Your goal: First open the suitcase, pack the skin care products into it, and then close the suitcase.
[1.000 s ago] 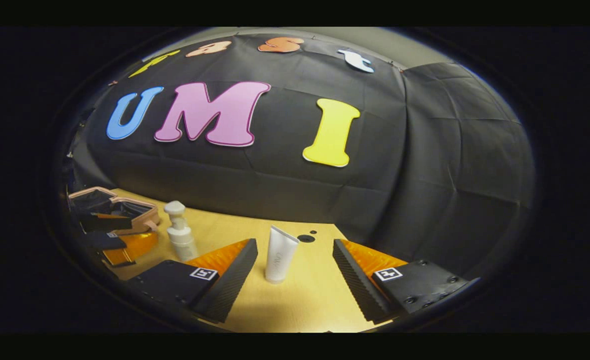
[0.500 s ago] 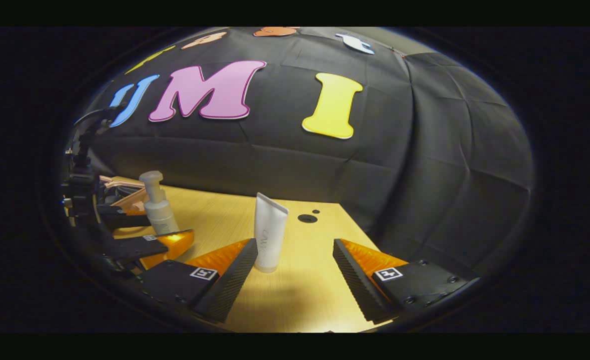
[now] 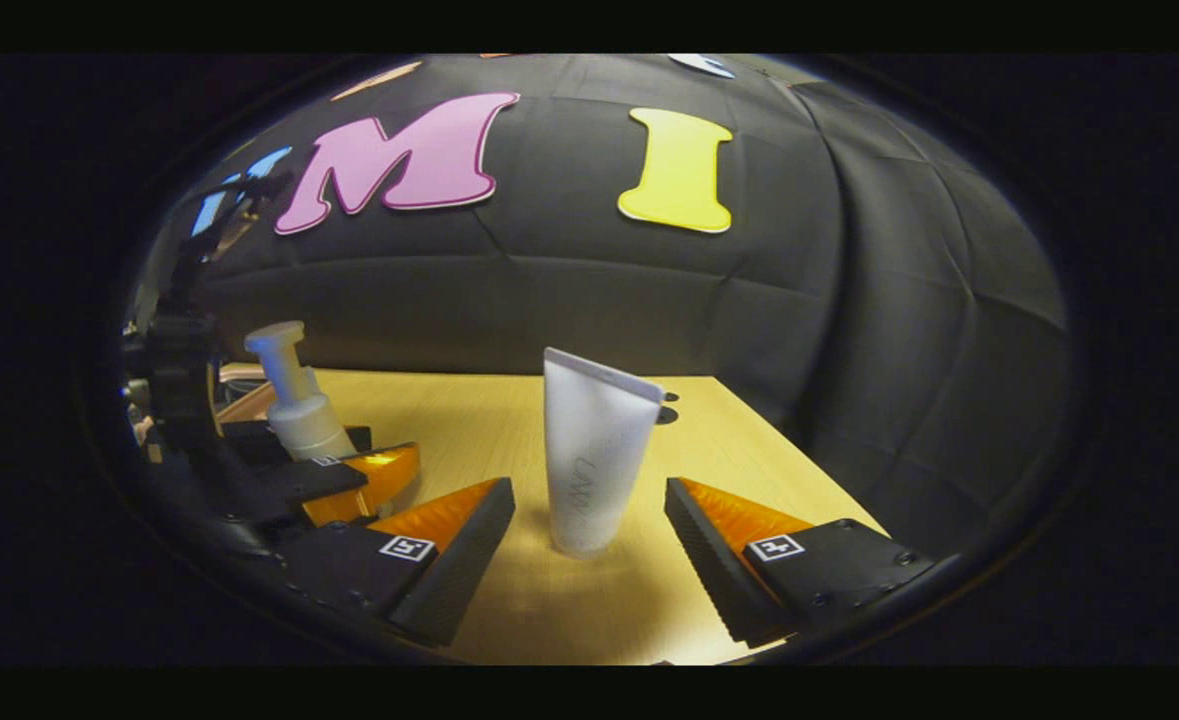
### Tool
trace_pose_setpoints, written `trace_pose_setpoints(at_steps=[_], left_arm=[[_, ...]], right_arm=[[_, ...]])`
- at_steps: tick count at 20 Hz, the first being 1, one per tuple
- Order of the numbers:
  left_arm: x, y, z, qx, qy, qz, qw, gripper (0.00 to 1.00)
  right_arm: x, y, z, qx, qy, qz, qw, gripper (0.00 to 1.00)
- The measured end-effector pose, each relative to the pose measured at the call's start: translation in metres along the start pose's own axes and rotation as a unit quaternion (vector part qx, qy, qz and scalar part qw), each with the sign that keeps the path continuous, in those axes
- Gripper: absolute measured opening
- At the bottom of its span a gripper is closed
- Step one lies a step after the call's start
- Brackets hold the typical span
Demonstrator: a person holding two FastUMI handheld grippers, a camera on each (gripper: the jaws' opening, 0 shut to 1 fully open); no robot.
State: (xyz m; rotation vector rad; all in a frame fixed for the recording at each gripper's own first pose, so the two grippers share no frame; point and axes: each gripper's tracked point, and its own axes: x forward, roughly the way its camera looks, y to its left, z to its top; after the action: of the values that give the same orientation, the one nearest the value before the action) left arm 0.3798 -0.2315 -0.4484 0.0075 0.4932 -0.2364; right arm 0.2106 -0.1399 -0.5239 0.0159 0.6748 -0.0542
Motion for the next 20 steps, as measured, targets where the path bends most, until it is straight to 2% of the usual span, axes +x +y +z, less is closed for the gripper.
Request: trace_pose_setpoints(at_steps=[2, 5, 6, 7, 9, 11, 12, 13, 15, 20], left_arm=[[-0.001, 0.007, -0.002, -0.001, 0.001, -0.001, 1.000, 0.63], [-0.013, 0.019, -0.006, -0.016, 0.008, 0.007, 1.000, 0.62], [-0.017, 0.023, -0.007, -0.020, 0.009, 0.010, 1.000, 0.59], [-0.021, 0.026, -0.007, -0.024, 0.011, 0.011, 1.000, 0.62], [-0.030, 0.029, -0.004, -0.033, 0.010, 0.014, 0.999, 0.62], [-0.039, 0.028, -0.004, -0.043, 0.010, 0.015, 0.999, 0.62], [-0.041, 0.028, -0.005, -0.048, 0.011, 0.016, 0.999, 0.65], [-0.044, 0.029, -0.004, -0.051, 0.012, 0.018, 0.998, 0.62], [-0.051, 0.033, 0.002, -0.052, 0.004, 0.023, 0.998, 0.62], [-0.080, 0.044, 0.035, -0.046, -0.032, 0.023, 0.998, 0.62]], right_arm=[[0.016, 0.007, -0.011, -0.008, 0.014, 0.004, 1.000, 0.98], [0.034, 0.005, -0.022, 0.009, 0.036, -0.003, 0.999, 0.97], [0.037, 0.003, -0.024, 0.019, 0.042, -0.006, 0.999, 0.98], [0.043, 0.003, -0.021, 0.036, 0.040, -0.005, 0.999, 0.98], [0.052, -0.004, -0.031, 0.053, 0.066, -0.016, 0.996, 0.96], [0.052, -0.005, -0.033, 0.062, 0.076, -0.022, 0.995, 0.55], [0.053, -0.004, -0.033, 0.059, 0.076, -0.022, 0.995, 0.54], [0.052, -0.003, -0.032, 0.057, 0.074, -0.017, 0.995, 0.51], [0.048, 0.000, -0.028, 0.045, 0.066, -0.011, 0.997, 0.44], [0.031, 0.019, 0.006, 0.035, 0.028, 0.008, 0.999, 0.44]])
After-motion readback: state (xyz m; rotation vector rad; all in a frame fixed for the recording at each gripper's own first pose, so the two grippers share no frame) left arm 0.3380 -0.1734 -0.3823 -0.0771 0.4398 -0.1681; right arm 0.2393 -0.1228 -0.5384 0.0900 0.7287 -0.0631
